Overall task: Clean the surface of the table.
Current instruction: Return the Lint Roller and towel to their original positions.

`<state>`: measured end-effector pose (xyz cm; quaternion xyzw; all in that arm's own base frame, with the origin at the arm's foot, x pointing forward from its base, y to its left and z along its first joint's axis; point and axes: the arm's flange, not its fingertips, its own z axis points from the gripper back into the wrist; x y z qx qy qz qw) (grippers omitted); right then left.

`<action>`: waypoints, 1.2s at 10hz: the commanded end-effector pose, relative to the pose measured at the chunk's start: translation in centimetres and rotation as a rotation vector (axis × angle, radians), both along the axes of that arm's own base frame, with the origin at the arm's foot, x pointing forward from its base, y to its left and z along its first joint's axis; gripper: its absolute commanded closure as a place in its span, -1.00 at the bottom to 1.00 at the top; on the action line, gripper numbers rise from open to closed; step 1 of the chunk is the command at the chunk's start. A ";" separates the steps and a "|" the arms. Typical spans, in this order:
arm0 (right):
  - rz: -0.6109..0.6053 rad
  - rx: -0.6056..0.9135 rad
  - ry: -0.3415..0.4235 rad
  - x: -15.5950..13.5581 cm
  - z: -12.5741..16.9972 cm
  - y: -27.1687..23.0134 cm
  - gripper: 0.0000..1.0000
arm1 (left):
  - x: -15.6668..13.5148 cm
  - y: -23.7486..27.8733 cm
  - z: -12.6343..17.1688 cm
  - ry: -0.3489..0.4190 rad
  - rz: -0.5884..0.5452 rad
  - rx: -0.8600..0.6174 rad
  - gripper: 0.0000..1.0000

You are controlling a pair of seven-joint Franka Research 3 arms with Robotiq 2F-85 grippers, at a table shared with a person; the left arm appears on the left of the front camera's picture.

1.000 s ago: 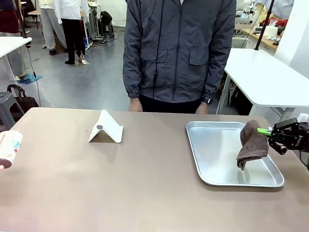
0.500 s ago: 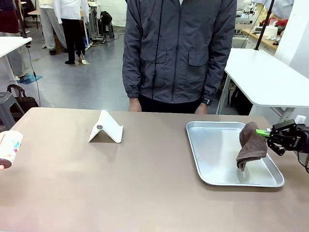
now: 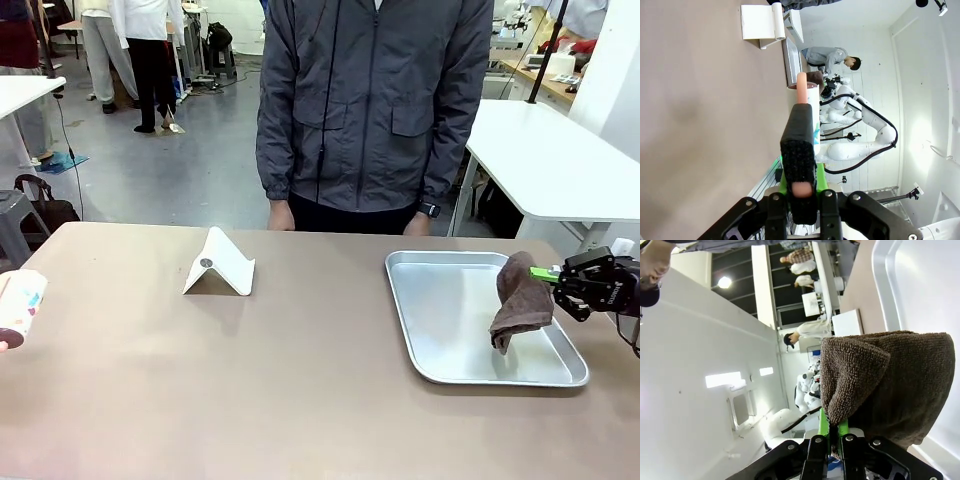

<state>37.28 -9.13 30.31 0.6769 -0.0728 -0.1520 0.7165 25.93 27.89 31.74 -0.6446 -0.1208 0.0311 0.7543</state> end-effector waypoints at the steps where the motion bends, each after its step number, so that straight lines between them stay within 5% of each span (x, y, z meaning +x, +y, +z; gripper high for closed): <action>1: 0.007 0.011 -0.012 0.3 0.5 0.0 0.86 | -0.2 -0.4 0.3 0.001 0.005 0.000 0.56; 5: 0.006 0.006 -0.042 0.1 1.1 1.1 0.86 | -0.2 -0.5 1.3 -0.012 0.022 0.001 0.56; 8: 0.050 -0.027 -0.129 1.8 6.3 6.8 0.86 | 2.2 -6.4 9.7 -0.117 -0.035 0.099 0.56; 12: 0.169 -0.064 -0.170 3.9 9.6 18.3 0.86 | 6.0 -18.1 19.2 0.054 -0.017 0.286 0.56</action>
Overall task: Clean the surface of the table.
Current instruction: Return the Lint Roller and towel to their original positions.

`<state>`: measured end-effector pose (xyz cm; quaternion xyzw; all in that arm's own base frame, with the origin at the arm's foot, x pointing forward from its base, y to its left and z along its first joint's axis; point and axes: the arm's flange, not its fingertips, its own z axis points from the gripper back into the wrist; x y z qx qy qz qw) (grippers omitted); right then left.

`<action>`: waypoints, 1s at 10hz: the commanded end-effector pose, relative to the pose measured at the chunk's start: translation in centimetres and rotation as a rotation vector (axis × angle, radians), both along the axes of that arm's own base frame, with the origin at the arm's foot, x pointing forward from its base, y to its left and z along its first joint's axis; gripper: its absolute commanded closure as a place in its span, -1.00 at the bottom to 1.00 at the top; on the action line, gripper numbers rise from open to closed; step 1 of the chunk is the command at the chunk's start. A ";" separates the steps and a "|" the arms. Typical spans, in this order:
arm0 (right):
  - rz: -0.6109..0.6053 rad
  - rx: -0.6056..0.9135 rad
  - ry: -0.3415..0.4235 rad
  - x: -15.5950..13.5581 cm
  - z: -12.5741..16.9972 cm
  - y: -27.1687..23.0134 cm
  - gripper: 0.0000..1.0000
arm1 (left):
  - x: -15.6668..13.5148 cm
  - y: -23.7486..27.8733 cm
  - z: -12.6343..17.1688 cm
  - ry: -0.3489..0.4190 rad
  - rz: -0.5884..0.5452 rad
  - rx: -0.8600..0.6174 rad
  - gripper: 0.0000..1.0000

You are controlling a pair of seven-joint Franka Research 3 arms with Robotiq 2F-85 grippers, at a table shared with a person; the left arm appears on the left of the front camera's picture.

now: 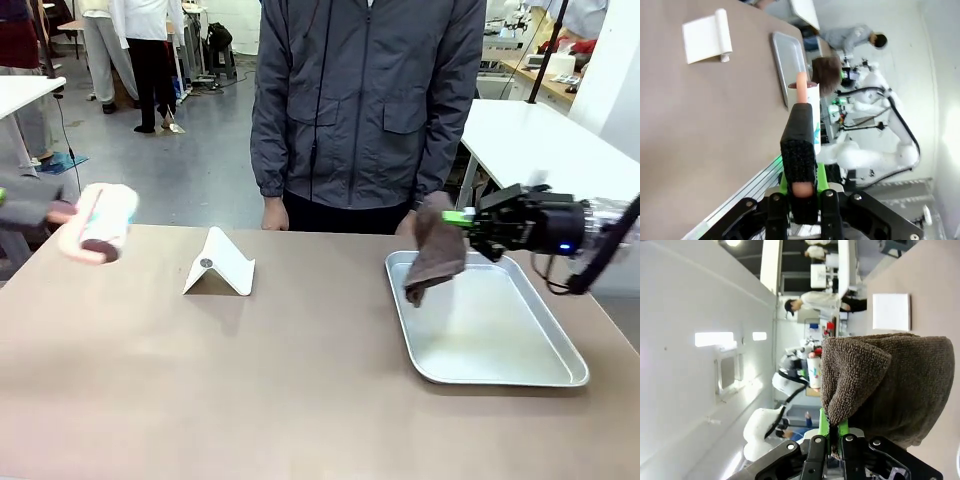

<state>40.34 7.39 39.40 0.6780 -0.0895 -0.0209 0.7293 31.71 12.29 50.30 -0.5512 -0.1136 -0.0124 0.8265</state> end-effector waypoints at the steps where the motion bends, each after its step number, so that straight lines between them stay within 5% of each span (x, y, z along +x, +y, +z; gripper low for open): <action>1: 0.052 -0.089 0.018 1.1 0.3 5.0 0.86 | 1.3 -5.0 2.6 0.100 0.079 0.125 0.56; 5: 0.152 -0.210 0.051 3.0 -4.0 13.6 0.86 | 7.6 -15.0 7.1 0.022 0.142 0.453 0.56; 10: -0.037 -0.420 0.105 8.0 -7.4 16.9 0.86 | 12.9 -23.5 5.7 0.014 0.071 0.626 0.56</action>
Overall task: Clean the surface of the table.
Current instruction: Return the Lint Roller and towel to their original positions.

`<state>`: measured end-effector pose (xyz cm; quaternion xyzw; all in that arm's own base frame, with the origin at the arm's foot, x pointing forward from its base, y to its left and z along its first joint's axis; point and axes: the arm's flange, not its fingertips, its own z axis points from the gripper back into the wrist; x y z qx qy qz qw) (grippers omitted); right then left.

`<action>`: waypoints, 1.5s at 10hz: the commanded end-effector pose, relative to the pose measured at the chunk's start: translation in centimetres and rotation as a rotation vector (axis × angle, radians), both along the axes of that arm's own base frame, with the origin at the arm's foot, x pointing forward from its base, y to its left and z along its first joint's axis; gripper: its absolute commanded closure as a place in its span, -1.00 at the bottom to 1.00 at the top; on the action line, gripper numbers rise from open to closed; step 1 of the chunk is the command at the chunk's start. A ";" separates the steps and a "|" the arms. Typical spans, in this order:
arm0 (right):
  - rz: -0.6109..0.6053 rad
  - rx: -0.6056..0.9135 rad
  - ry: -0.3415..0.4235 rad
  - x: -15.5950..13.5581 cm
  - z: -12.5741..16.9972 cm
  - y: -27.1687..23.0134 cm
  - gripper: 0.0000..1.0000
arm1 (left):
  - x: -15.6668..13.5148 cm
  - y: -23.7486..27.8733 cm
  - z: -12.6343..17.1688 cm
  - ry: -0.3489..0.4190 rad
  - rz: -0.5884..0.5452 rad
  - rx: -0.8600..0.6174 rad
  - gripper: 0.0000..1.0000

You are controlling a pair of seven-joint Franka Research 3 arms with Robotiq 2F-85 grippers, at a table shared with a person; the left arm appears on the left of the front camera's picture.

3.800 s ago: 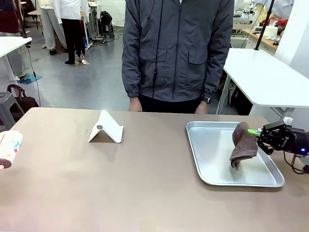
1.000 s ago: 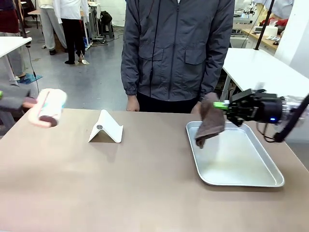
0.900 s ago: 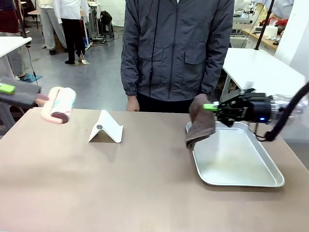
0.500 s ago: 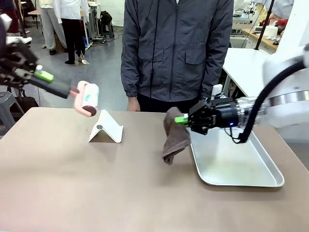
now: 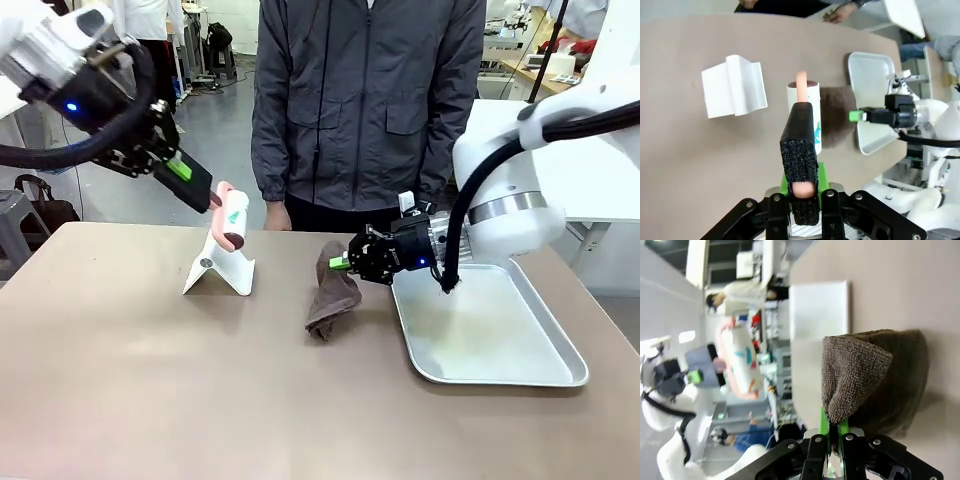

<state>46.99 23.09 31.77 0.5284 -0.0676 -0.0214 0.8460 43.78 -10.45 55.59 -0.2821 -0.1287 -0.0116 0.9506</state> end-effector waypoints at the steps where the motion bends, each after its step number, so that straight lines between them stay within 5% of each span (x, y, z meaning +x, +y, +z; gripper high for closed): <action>1: -0.039 -0.064 0.072 2.3 0.0 0.7 0.86 | 1.5 -2.0 -0.3 0.020 -0.005 0.057 0.56; 7: -0.098 -0.136 0.076 3.6 -2.4 -1.8 0.86 | 5.9 -6.0 -4.2 0.124 0.079 0.107 0.56; 8: -0.098 -0.136 0.076 3.6 -2.4 -1.8 0.86 | 4.4 -5.4 -4.5 0.063 0.014 0.099 0.56; 15: -0.098 -0.136 0.076 3.6 -2.4 -1.8 0.86 | 4.9 -5.8 -4.4 0.075 0.031 0.099 0.56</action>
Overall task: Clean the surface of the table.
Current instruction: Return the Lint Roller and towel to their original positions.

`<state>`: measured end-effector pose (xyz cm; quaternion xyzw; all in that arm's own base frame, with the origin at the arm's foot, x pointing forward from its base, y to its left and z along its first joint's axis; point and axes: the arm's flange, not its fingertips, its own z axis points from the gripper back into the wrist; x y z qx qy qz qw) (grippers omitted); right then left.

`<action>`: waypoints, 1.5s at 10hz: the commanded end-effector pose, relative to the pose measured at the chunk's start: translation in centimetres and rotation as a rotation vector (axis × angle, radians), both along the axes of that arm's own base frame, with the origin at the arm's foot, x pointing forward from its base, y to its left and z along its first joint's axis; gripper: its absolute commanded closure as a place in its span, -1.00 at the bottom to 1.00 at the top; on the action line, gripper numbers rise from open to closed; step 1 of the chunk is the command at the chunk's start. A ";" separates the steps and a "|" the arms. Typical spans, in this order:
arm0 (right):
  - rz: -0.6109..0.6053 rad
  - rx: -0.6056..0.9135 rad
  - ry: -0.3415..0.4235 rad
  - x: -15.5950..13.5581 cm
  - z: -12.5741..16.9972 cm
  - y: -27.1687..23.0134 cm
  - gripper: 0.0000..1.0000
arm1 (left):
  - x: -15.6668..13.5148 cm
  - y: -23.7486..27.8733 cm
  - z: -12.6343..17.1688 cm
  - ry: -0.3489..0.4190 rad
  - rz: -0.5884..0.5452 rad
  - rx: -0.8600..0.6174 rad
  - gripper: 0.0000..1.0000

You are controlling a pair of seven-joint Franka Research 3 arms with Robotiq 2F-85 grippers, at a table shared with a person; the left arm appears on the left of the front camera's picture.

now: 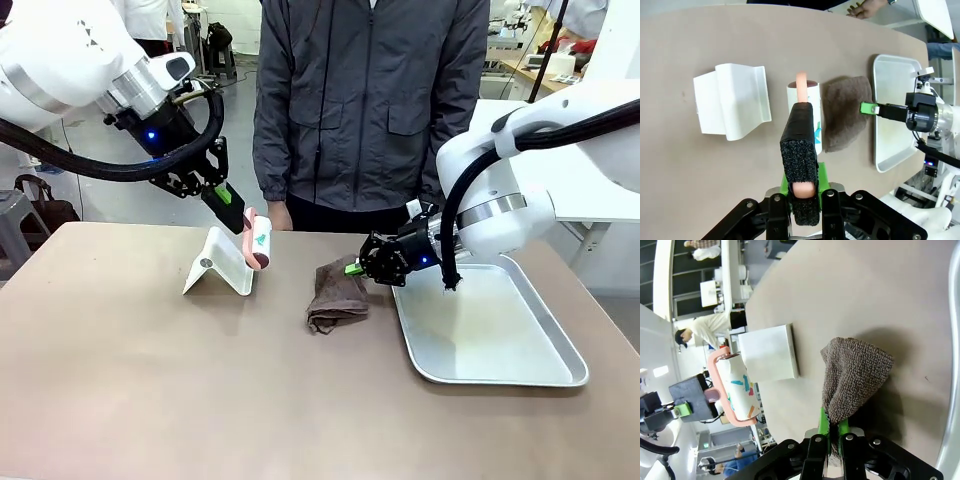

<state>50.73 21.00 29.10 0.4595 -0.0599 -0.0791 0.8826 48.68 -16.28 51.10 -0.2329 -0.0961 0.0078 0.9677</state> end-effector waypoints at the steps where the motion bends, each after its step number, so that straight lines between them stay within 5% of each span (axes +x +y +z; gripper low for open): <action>1: 0.000 0.011 -0.007 -0.1 0.3 0.2 0.86 | 0.7 0.4 -0.4 0.015 0.006 -0.006 0.56; 8: 0.000 0.011 -0.007 -0.1 0.3 0.2 0.86 | 4.9 0.2 -2.7 0.077 -0.039 0.069 0.56; 15: 0.038 -0.076 -0.008 0.7 -0.3 1.4 0.86 | 6.0 0.9 -5.0 0.142 0.000 0.084 0.56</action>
